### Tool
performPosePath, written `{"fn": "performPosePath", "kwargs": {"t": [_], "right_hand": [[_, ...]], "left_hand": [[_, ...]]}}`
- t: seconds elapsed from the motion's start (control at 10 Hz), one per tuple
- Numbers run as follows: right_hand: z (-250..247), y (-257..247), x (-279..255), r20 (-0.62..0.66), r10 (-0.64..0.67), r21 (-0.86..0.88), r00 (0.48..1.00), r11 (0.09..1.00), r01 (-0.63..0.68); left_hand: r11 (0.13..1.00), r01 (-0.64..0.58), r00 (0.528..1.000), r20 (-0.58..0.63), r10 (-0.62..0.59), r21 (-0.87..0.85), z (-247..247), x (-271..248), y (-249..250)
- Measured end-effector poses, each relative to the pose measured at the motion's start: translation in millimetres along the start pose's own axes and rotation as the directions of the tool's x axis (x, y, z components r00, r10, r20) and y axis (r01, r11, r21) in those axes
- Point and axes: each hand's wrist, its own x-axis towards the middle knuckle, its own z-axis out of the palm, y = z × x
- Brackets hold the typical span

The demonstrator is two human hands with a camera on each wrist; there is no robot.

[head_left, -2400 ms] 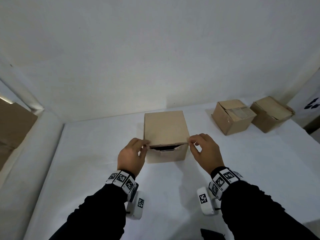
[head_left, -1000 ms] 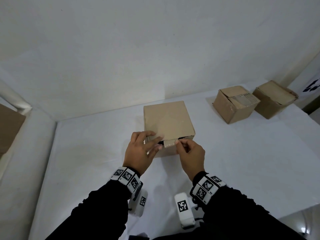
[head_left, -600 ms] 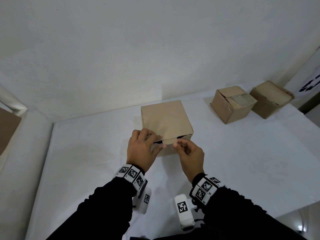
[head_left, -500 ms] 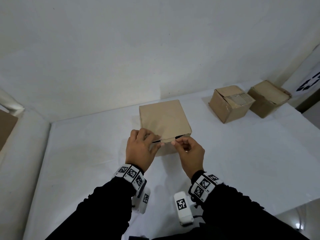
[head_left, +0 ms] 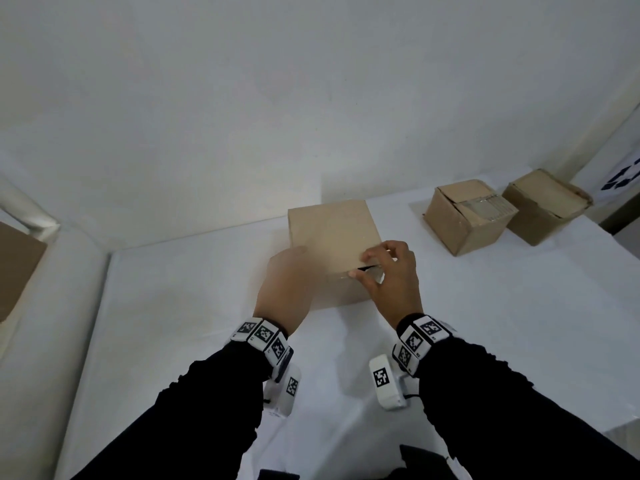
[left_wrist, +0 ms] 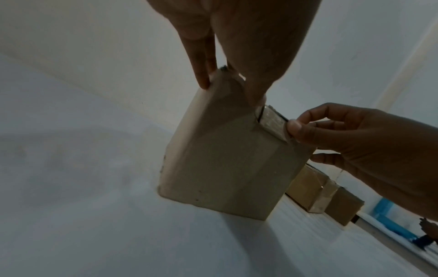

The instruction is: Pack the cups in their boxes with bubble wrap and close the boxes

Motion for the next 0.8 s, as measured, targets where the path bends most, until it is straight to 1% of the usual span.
{"fn": "performPosePath", "kwargs": {"t": [0.1,0.2,0.3,0.4,0.5,0.6,0.7,0.8], "right_hand": [[-2,3,20,0.032,0.005,-0.040,0.999,0.999,-0.003],[-4,3,34,0.074,0.003,-0.099,0.997,0.995,0.005],[-7,0,45,0.137,0.016,-0.160,0.990,0.987,0.006],[-15,-1,49,0.206,-0.054,-0.304,0.977,0.946,0.116],[-24,11,32,0.282,-0.149,-0.346,0.948,0.905,0.246],[-40,24,4,0.440,-0.136,-0.312,0.888,0.904,0.293],[-73,32,-3,0.556,-0.078,-0.176,0.827,0.962,0.209],[-129,20,2,0.702,-0.047,0.044,0.711,0.999,0.023]], "left_hand": [[0.998,-0.021,0.994,0.106,0.014,0.064,-1,14,-8],[0.992,0.039,0.988,0.145,-0.056,0.119,0,25,-5],[0.978,0.064,0.987,0.132,-0.091,0.196,2,31,0],[0.961,0.004,0.992,0.122,-0.039,0.276,5,27,4],[0.962,0.033,0.981,0.175,-0.083,0.270,1,9,9],[0.956,0.065,0.984,0.139,-0.109,0.287,-9,-22,17],[0.967,0.190,0.977,0.062,-0.203,0.169,-33,-66,19],[0.933,0.360,0.927,-0.115,-0.356,0.015,-56,-136,21]]}}
